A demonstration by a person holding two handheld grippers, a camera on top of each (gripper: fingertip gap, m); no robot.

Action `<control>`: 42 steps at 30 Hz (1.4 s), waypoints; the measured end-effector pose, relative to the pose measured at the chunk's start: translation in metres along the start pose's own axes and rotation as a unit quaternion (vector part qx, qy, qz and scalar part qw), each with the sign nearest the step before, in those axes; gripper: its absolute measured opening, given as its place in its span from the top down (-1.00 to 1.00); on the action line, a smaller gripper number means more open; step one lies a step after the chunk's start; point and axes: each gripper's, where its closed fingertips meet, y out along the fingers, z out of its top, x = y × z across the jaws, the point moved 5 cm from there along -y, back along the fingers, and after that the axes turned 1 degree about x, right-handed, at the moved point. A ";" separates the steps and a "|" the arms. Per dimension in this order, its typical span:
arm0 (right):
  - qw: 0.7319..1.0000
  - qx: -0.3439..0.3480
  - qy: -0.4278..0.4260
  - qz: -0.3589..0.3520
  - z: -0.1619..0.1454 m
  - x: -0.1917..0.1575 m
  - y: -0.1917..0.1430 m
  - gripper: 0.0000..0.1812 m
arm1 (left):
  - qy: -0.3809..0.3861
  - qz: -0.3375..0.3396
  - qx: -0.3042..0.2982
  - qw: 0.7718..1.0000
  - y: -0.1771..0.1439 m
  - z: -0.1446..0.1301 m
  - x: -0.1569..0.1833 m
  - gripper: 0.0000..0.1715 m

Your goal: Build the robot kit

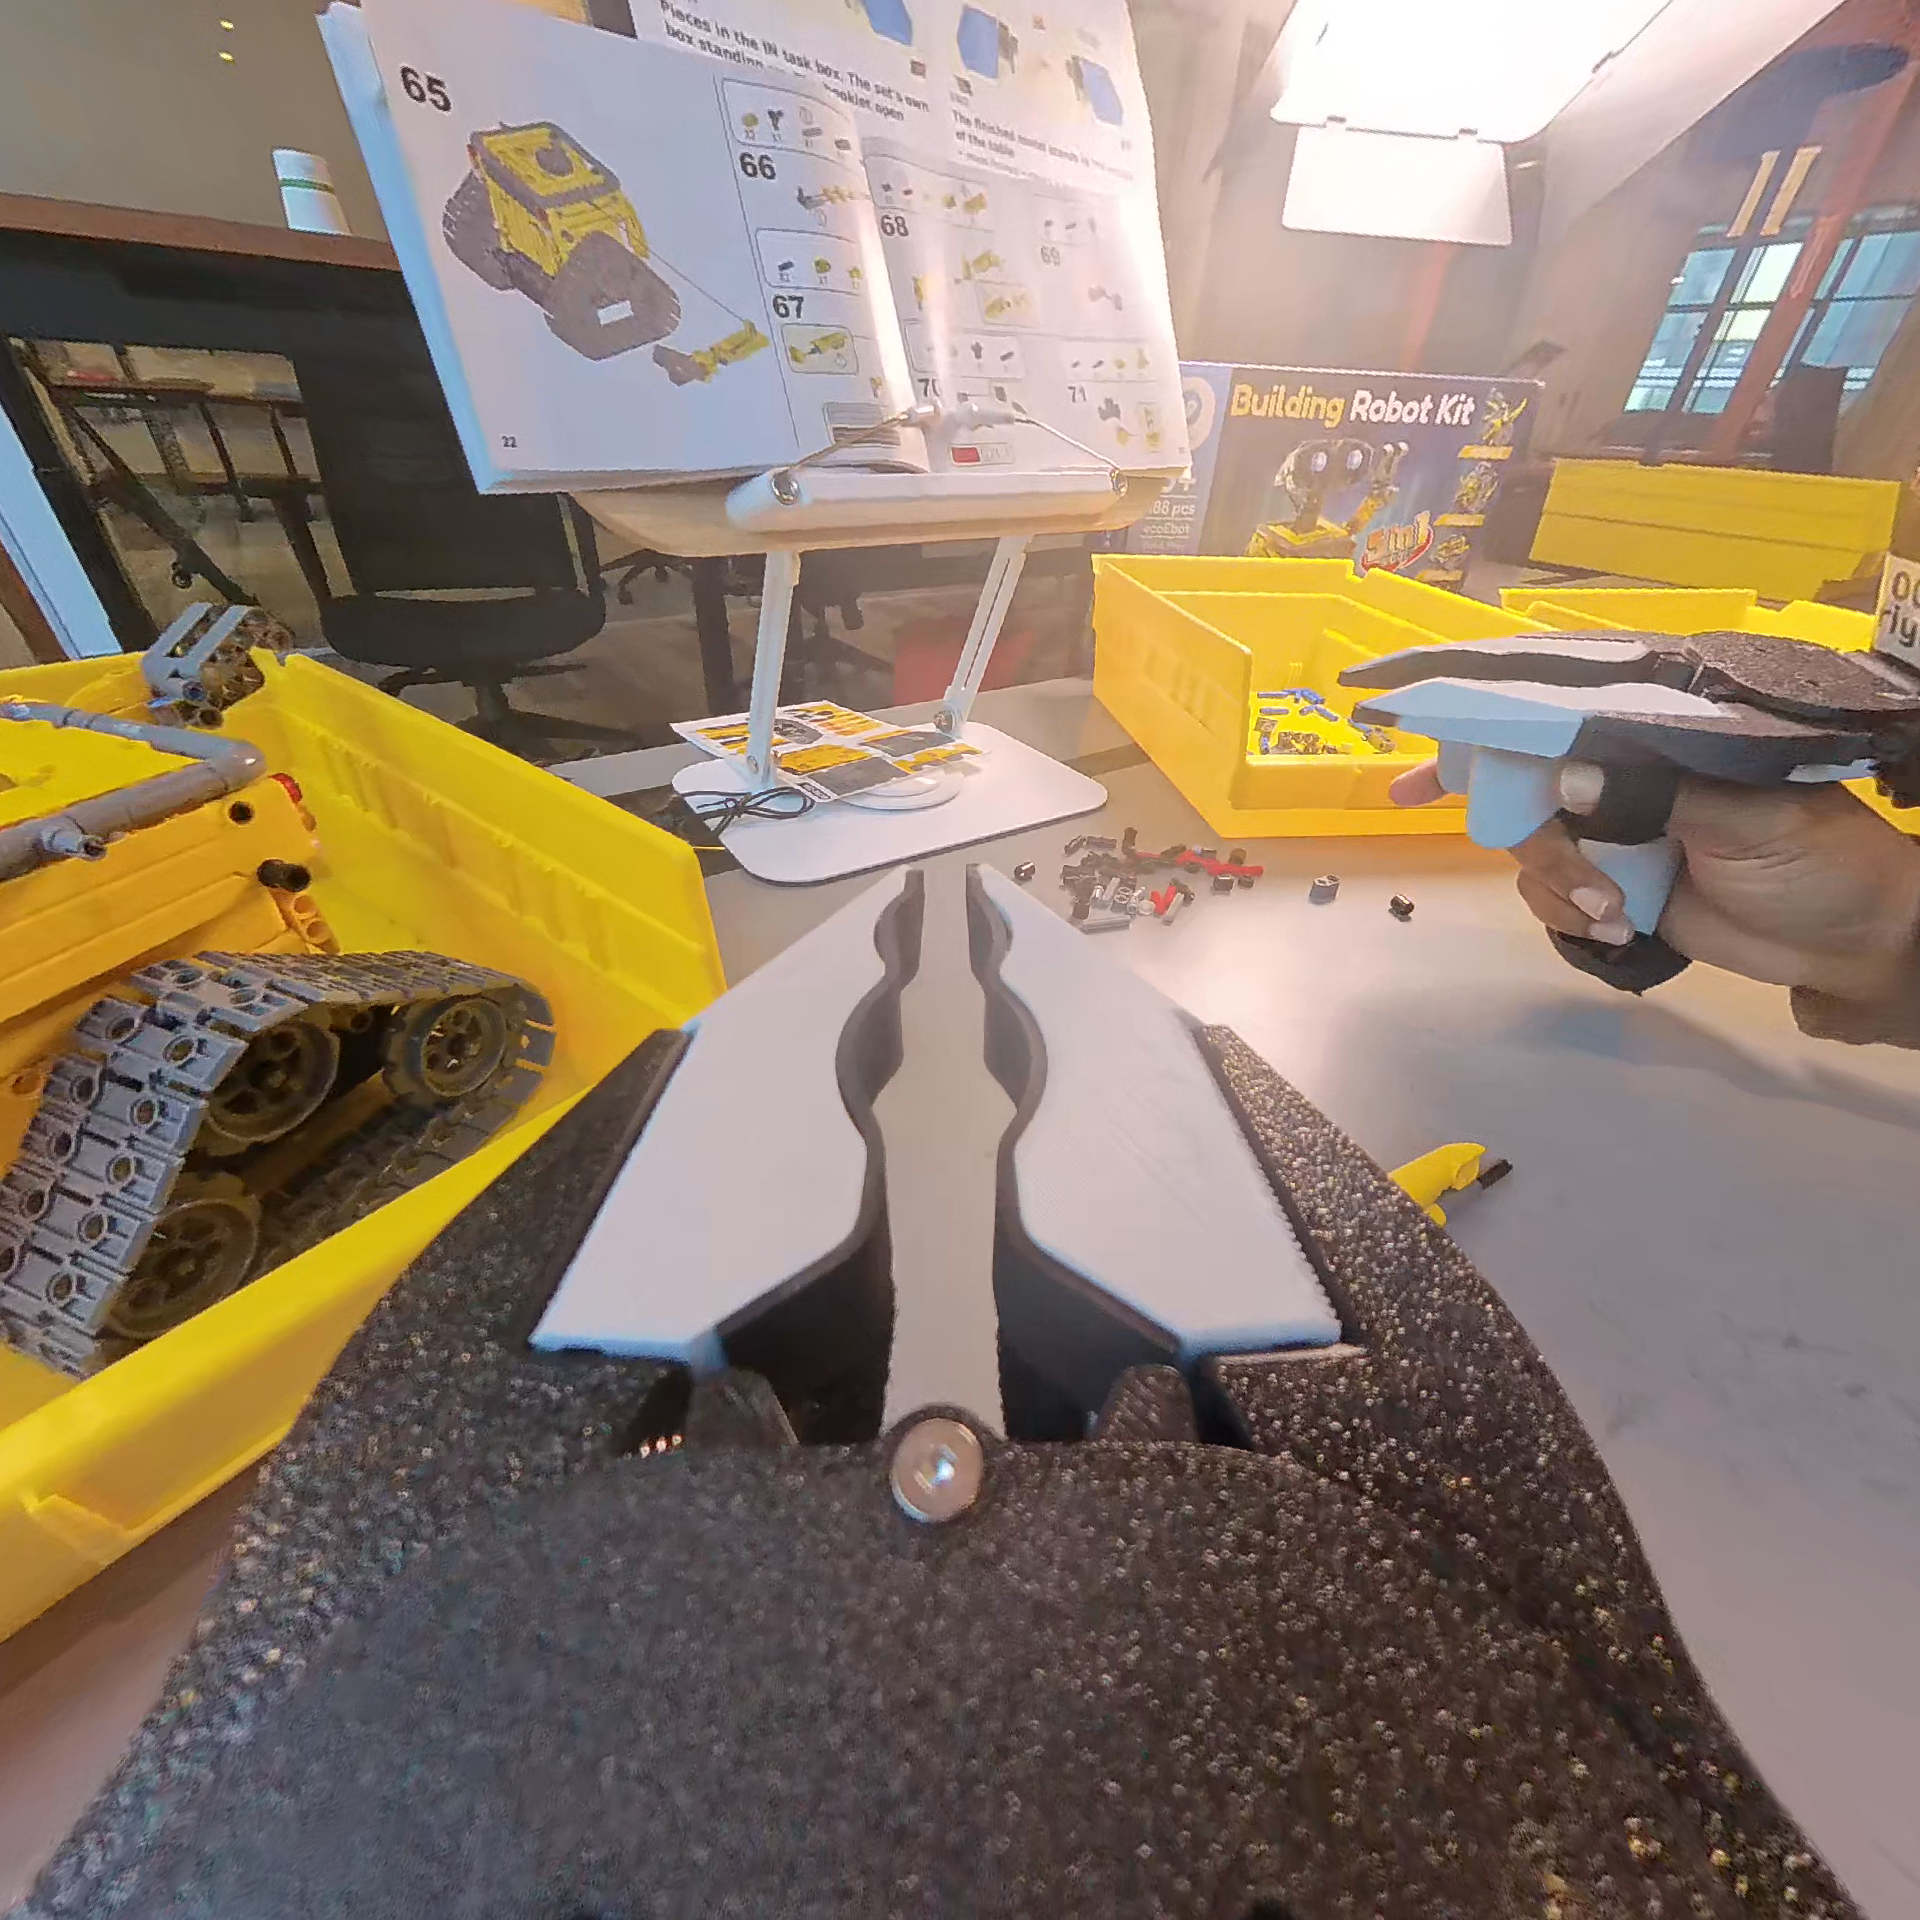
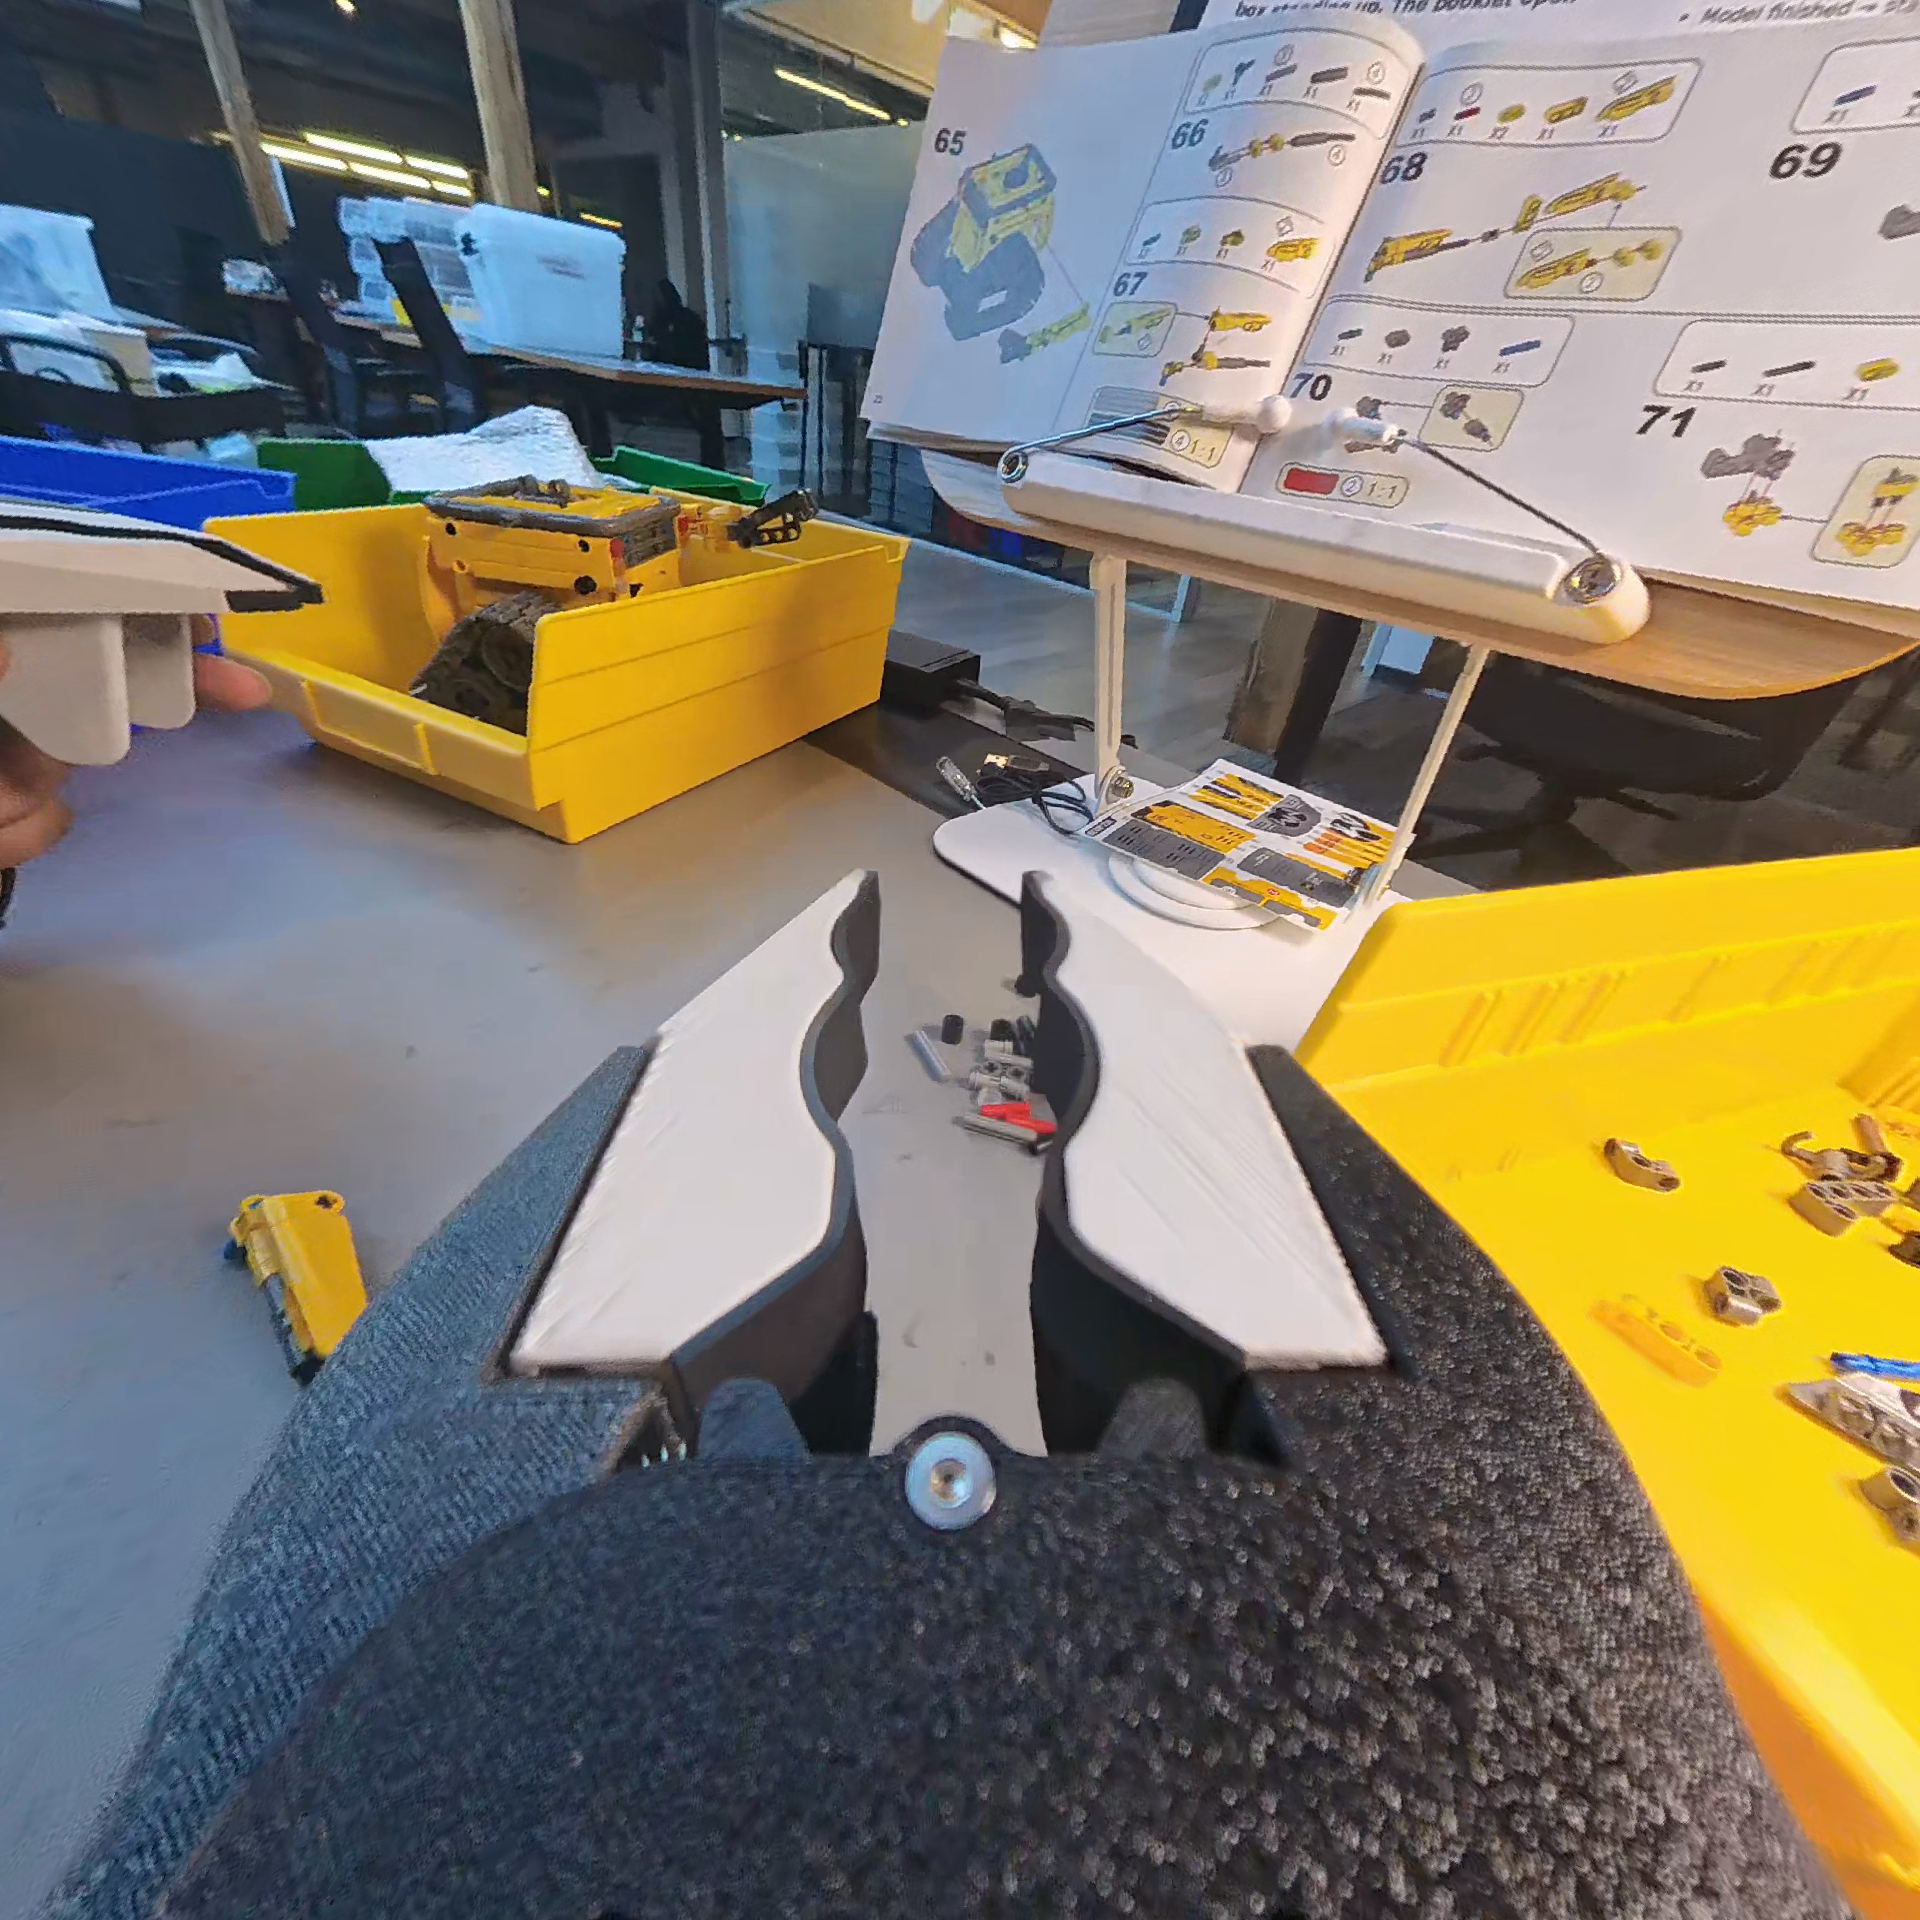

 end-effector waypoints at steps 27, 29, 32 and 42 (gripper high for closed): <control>0.997 0.053 -0.003 -0.057 0.030 0.024 0.011 0.71 | 0.043 -0.004 -0.016 0.999 0.004 -0.007 0.011 0.71; 0.996 0.060 -0.004 -0.066 0.037 0.030 0.016 0.71 | 0.043 -0.006 -0.019 0.999 0.005 -0.008 0.012 0.71; 0.994 0.074 -0.010 -0.074 0.052 0.040 0.027 0.73 | 0.046 -0.008 -0.022 0.999 0.006 -0.010 0.013 0.70; 0.988 0.104 -0.056 -0.097 0.135 0.092 0.128 0.86 | 0.052 -0.003 -0.025 0.998 0.003 -0.009 0.012 0.71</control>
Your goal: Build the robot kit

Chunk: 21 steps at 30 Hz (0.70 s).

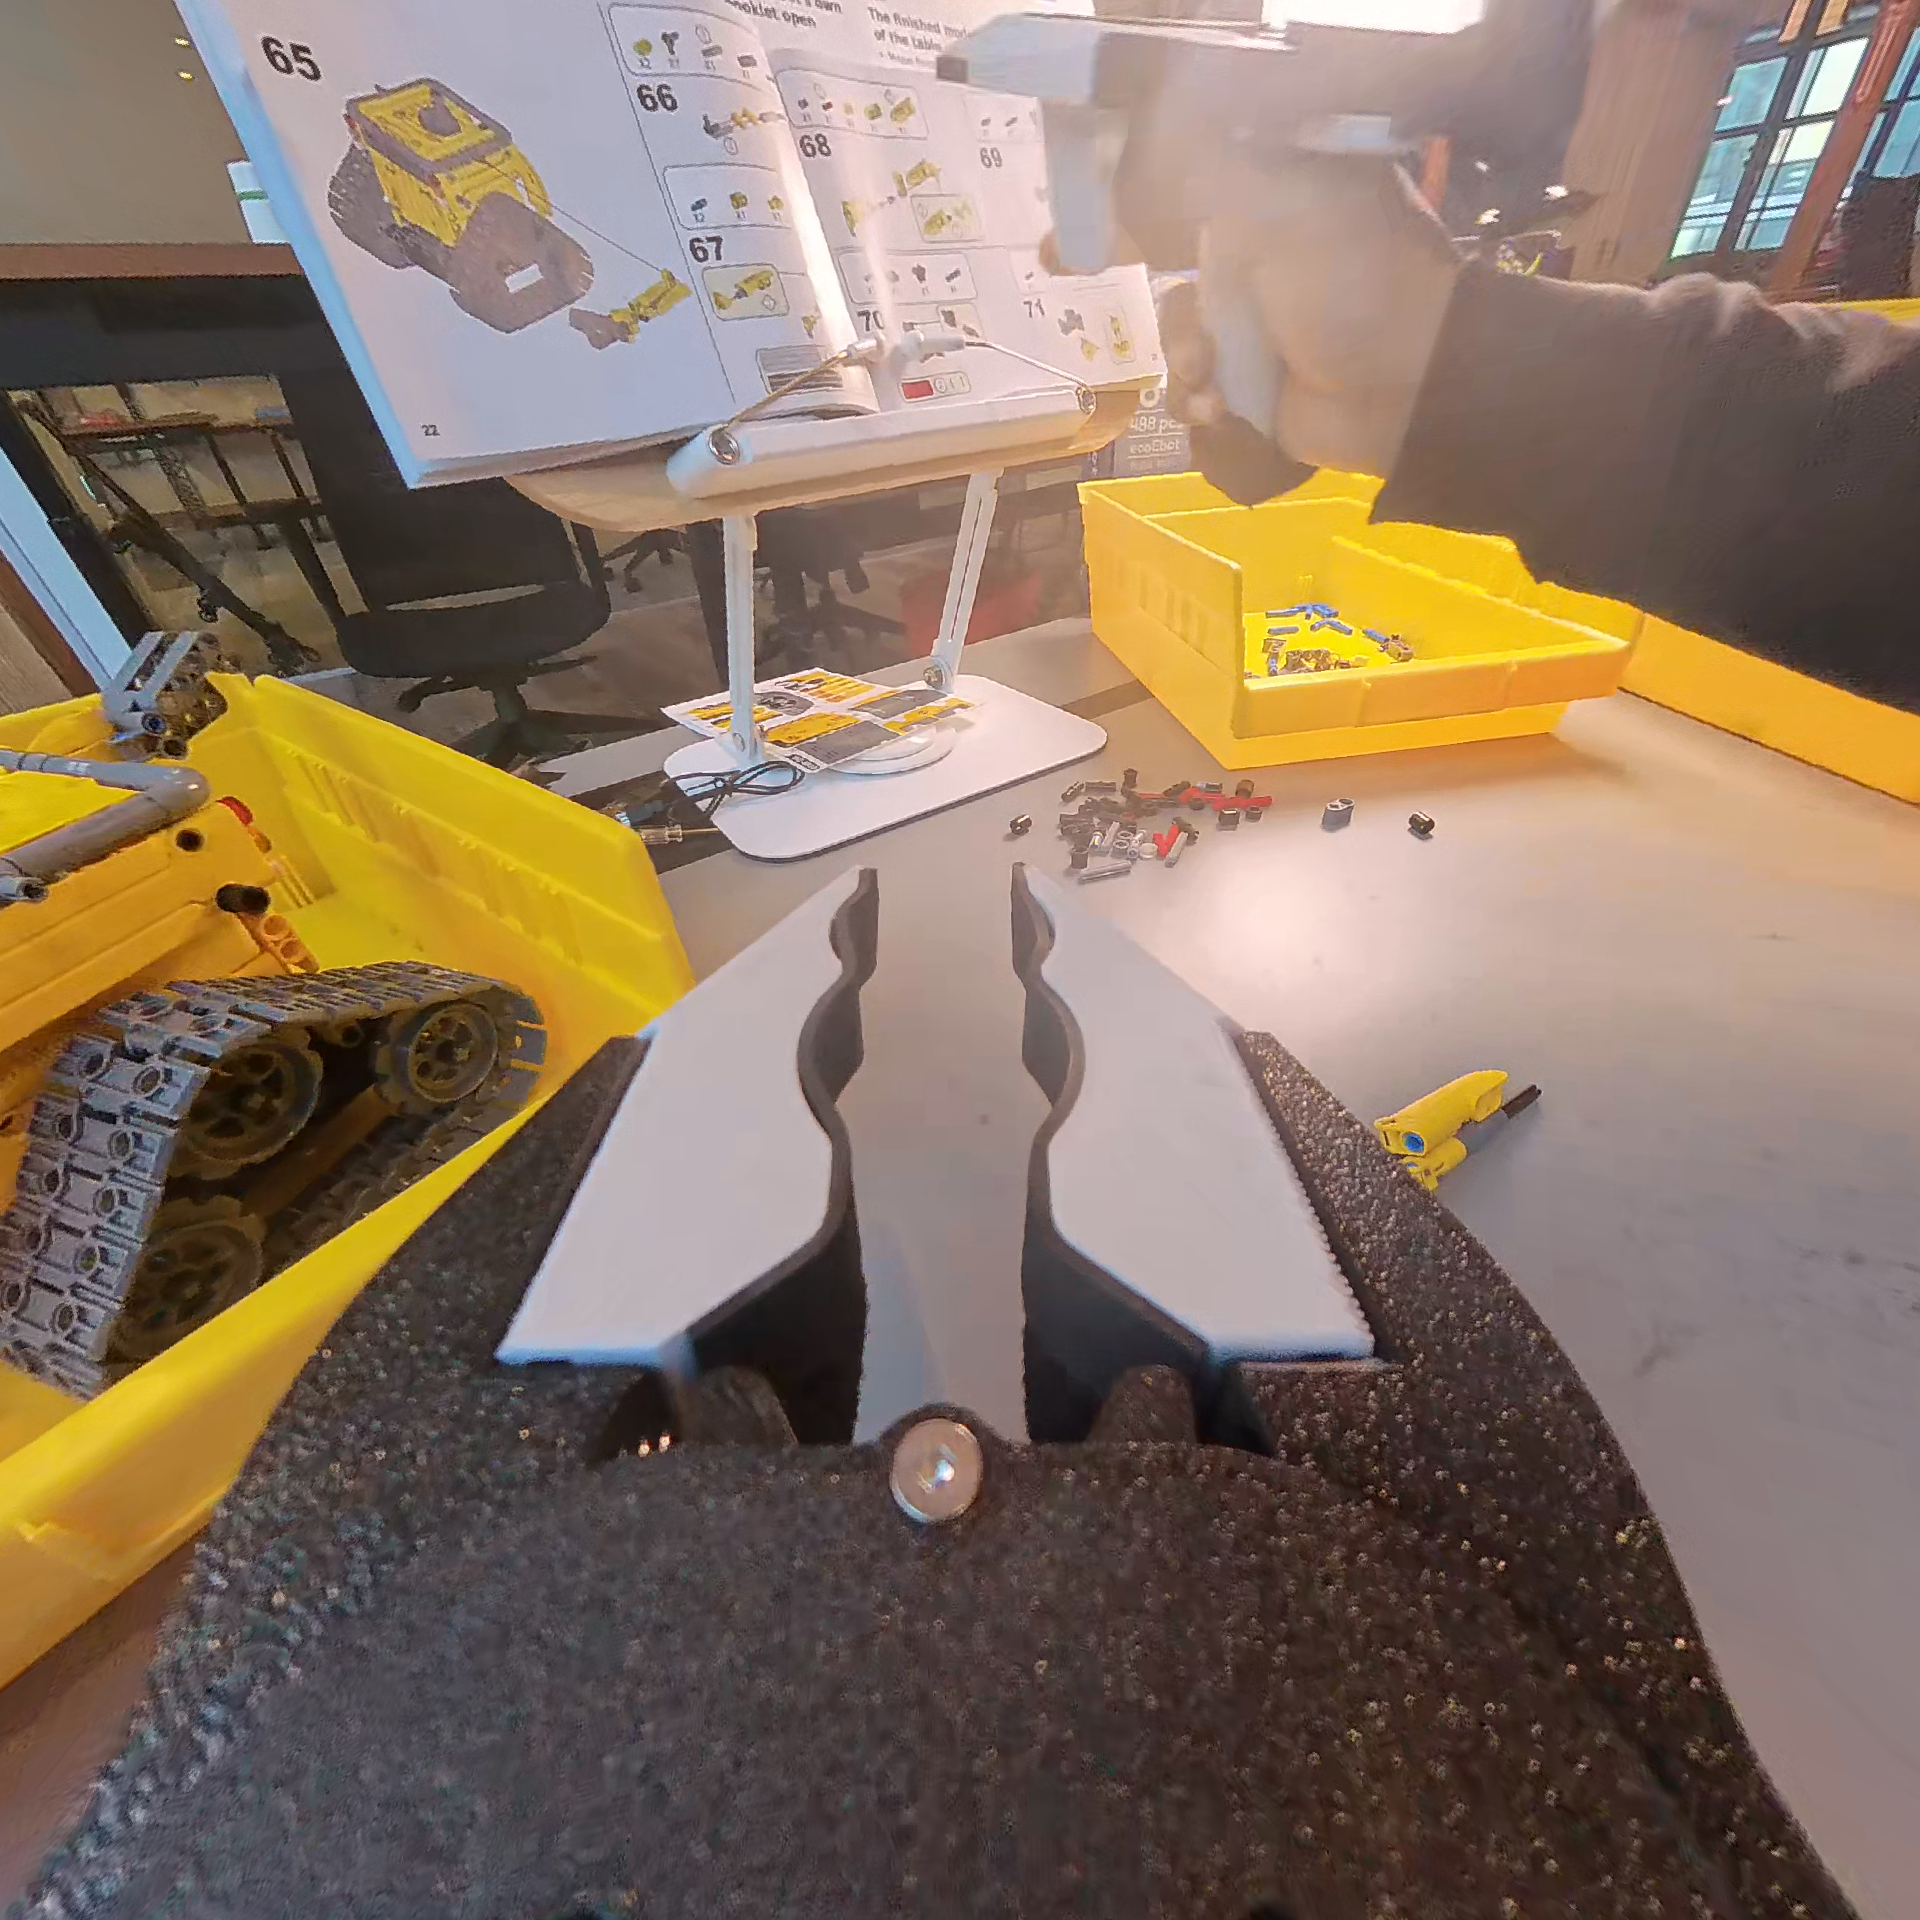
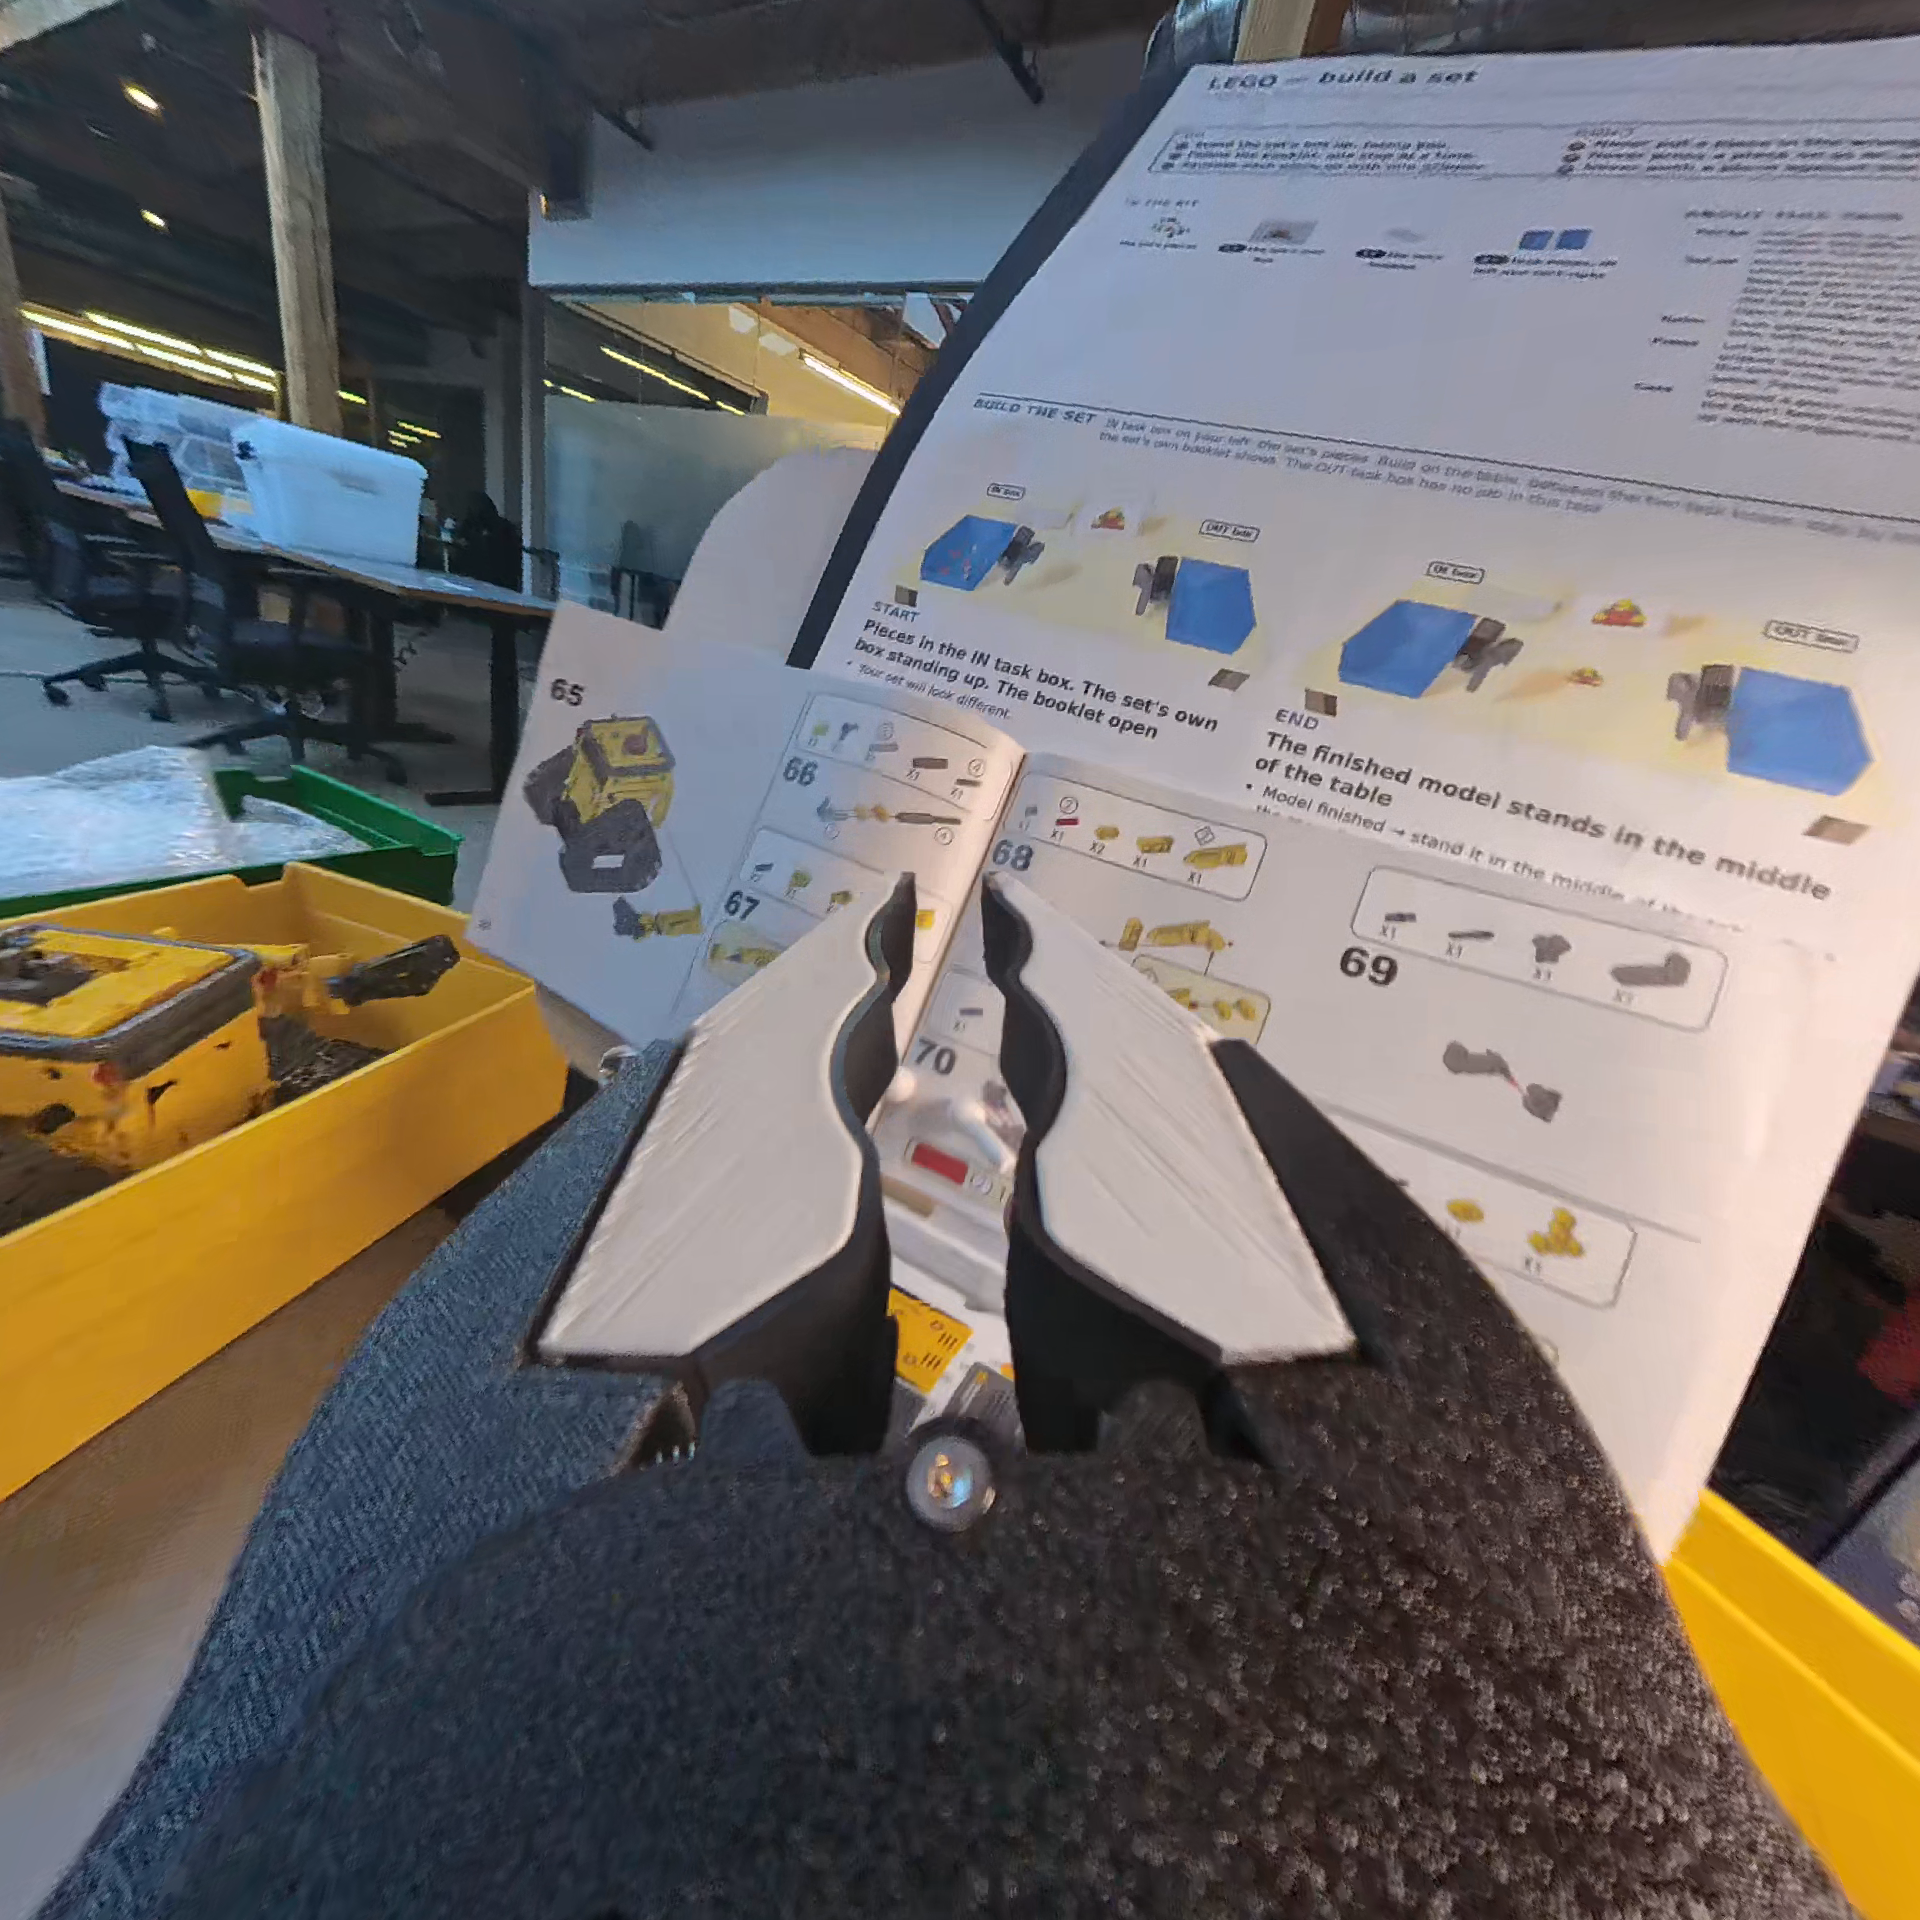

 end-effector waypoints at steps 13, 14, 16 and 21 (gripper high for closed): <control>0.998 -0.052 -0.021 0.007 -0.015 0.019 0.064 1.00 | -0.033 -0.016 0.003 0.999 -0.001 0.001 0.002 0.70; 0.998 -0.059 -0.023 0.009 -0.015 0.020 0.066 1.00 | -0.024 -0.015 0.002 1.000 0.000 0.000 0.003 0.71; 0.997 -0.072 -0.028 0.009 -0.016 0.021 0.068 1.00 | -0.010 -0.016 -0.002 1.000 0.000 -0.001 0.006 0.71; 0.997 -0.078 -0.023 0.006 -0.015 0.026 0.065 1.00 | 0.013 -0.011 -0.011 1.000 0.002 -0.004 0.009 0.71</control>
